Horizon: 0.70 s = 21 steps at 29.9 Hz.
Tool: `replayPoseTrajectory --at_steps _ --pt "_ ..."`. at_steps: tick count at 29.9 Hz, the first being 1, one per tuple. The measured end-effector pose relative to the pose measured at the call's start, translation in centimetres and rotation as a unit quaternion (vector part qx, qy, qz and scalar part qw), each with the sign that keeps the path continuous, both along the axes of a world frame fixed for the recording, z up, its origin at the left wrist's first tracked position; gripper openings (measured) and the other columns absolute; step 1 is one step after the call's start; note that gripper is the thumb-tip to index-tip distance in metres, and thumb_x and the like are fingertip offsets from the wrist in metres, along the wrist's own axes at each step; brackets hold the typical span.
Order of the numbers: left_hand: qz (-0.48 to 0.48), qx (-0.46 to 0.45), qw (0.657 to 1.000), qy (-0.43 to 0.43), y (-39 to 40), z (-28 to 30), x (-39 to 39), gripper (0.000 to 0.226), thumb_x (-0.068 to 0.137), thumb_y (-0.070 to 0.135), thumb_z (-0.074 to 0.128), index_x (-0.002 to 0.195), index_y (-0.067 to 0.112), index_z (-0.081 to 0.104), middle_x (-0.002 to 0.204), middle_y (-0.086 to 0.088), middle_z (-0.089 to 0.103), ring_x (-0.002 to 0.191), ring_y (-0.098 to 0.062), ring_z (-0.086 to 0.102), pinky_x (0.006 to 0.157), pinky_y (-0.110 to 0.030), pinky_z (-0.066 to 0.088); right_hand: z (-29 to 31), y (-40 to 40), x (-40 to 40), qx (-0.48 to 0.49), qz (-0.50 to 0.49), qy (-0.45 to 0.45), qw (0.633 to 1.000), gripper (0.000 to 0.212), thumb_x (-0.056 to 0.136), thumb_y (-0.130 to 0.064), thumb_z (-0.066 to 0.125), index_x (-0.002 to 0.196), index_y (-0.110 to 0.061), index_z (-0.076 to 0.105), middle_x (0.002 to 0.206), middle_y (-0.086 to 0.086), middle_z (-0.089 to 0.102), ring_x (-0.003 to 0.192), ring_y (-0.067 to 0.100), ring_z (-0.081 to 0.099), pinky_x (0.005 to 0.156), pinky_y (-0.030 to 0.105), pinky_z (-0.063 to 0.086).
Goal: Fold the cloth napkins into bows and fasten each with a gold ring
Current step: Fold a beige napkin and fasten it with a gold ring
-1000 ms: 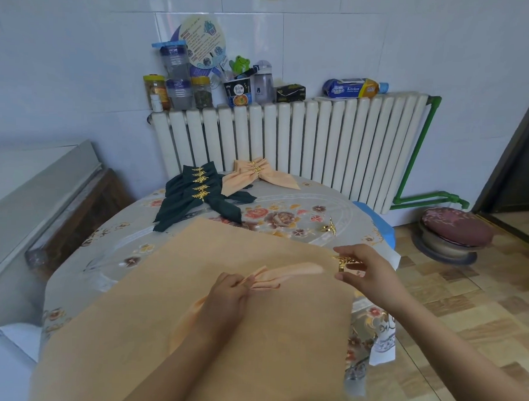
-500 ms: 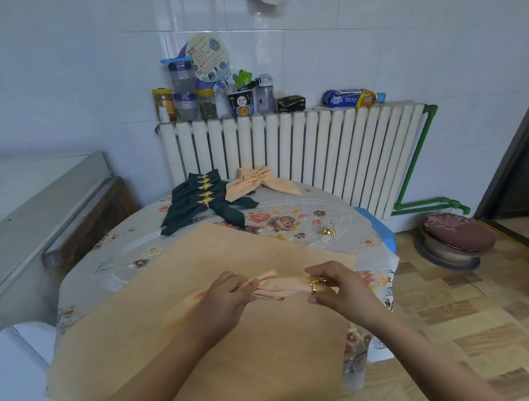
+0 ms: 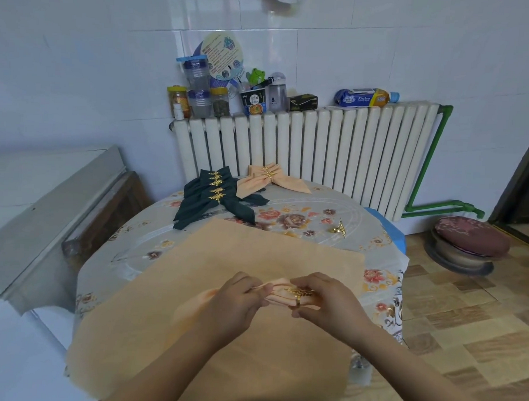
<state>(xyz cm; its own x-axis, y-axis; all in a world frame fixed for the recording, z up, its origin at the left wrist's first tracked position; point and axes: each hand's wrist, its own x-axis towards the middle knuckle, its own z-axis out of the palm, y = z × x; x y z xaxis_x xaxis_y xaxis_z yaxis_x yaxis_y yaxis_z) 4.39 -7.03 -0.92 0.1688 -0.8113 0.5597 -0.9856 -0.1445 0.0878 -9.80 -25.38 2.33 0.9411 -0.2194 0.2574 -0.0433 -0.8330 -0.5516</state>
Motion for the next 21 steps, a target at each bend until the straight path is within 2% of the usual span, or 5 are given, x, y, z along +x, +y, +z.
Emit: replayPoseTrajectory --at_steps 8,10,13,17,21 --pt "0.012 -0.001 0.996 0.092 -0.6 -0.9 -1.5 0.034 0.091 0.027 0.048 0.111 0.013 0.07 0.085 0.002 0.068 0.079 -0.01 0.041 0.068 -0.021 0.039 -1.8 1.5 0.6 0.096 -0.076 0.023 0.992 0.063 0.073 -0.022 0.078 0.131 -0.014 0.055 0.103 -0.007 0.051 0.093 0.006 0.05 0.074 0.001 0.032" --pt "-0.019 0.003 0.996 0.091 -0.4 -1.1 -1.6 0.03 0.091 0.023 0.05 0.112 0.012 0.069 0.085 0.002 0.067 0.078 -0.012 0.042 0.069 -0.018 0.037 -1.8 1.1 0.9 0.117 -0.065 0.08 0.988 0.065 0.075 -0.023 0.076 0.135 -0.015 0.05 0.108 -0.004 0.052 0.097 0.008 0.05 0.074 0.006 0.031" --pt "-0.048 -0.002 0.996 0.079 0.1 -1.6 -1.5 0.028 0.091 0.018 0.054 0.114 0.01 0.068 0.09 0.0 0.067 0.079 -0.014 0.045 0.073 -0.019 0.039 -1.2 0.4 1.2 0.144 -0.026 0.162 0.976 0.068 0.076 -0.024 0.075 0.137 -0.012 0.047 0.126 0.002 0.055 0.112 0.015 0.053 0.086 0.018 0.036" --pt "-0.06 -0.019 0.995 0.073 0.6 -2.5 -1.4 0.027 0.093 0.019 0.054 0.113 0.009 0.068 0.097 -0.003 0.067 0.082 -0.017 0.05 0.076 -0.023 0.042 -0.5 0.0 1.2 0.186 0.037 0.2 0.961 0.039 0.075 -0.019 0.075 0.111 -0.023 0.062 0.104 -0.008 0.065 0.094 0.008 0.059 0.076 0.012 0.042" --pt "-0.057 -0.032 0.995 0.08 0.8 -2.6 -1.5 0.027 0.097 0.021 0.05 0.112 0.01 0.069 0.098 -0.003 0.067 0.082 -0.018 0.051 0.076 -0.024 0.044 -1.3 -0.2 1.1 0.21 0.036 0.17 0.962 0.041 0.07 -0.019 0.08 0.101 -0.025 0.055 0.096 -0.008 0.061 0.083 0.006 0.056 0.069 0.012 0.043"
